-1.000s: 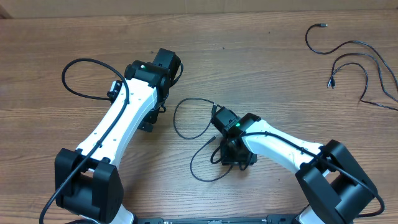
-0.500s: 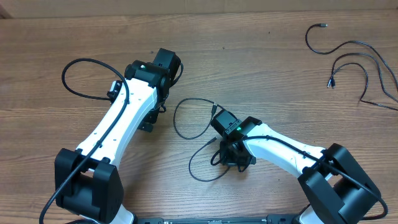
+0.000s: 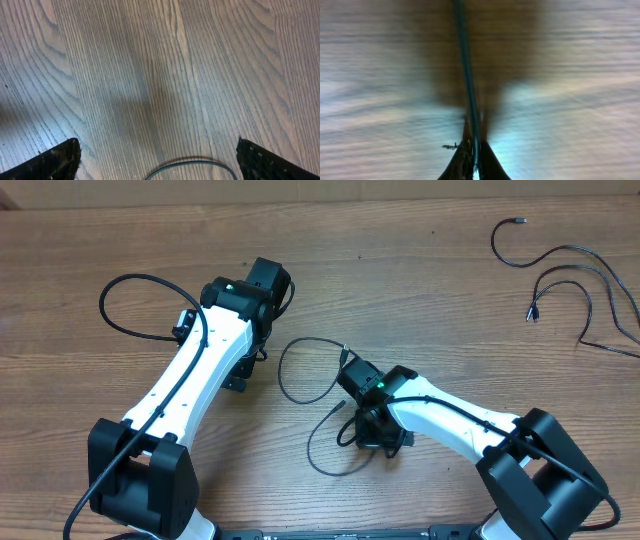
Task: Untangle cables
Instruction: 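Pull the right gripper up-right, stretching the cable out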
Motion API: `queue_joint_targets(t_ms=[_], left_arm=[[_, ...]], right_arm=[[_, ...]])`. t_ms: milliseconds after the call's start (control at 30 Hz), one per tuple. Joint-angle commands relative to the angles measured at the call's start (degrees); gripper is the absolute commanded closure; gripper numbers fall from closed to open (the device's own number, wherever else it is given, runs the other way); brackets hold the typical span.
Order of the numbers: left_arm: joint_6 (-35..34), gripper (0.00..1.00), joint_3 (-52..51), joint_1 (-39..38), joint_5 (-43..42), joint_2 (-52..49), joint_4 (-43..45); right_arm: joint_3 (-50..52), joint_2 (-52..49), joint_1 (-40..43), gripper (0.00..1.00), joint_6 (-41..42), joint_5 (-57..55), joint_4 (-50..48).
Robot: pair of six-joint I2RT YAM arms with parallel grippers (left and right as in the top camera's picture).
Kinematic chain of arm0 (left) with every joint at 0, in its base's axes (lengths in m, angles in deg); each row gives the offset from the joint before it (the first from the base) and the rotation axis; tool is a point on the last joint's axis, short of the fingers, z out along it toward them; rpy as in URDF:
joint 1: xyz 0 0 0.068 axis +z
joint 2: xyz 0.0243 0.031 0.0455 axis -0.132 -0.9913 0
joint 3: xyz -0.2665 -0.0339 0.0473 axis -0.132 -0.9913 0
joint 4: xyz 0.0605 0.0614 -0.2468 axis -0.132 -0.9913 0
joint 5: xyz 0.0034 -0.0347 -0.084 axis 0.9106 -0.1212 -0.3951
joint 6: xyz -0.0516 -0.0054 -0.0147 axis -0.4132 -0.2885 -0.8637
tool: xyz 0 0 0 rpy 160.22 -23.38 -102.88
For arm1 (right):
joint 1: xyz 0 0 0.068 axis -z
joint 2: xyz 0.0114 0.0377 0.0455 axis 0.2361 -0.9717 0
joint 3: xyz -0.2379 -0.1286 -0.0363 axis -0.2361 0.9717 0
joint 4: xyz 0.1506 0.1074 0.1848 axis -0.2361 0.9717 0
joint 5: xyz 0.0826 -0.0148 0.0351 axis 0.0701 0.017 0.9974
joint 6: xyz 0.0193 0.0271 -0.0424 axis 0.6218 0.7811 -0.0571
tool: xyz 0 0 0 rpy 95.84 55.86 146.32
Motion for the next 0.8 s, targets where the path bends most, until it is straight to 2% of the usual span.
queue_joint_targets(t_ms=[0, 167, 467, 700, 767], left_arm=[[0.85, 0.01, 0.63, -0.02, 1.36, -0.09, -0.17], [0.85, 0.0, 0.63, -0.02, 1.36, -0.09, -0.17], [0.85, 0.0, 0.63, 0.0, 1.36, -0.09, -0.17], [0.85, 0.01, 0.63, -0.02, 1.36, -0.09, -0.2], [0.85, 0.0, 0.61, -0.02, 1.36, -0.09, -0.17]], right_arm=[[-6.97, 1.29, -0.33, 0.96, -0.04, -8.66, 3.65], [-18.82, 3.06, 0.09, 0.96, -0.02, -21.62, 9.99], [-29.64, 3.23, 3.87, 0.96, -0.07, -35.69, 11.17], [-37.57, 3.23, 12.59, 0.96, -5.33, -35.89, 8.5], [-39.82, 3.23, 17.33, 0.96, -8.5, -33.2, 5.79]])
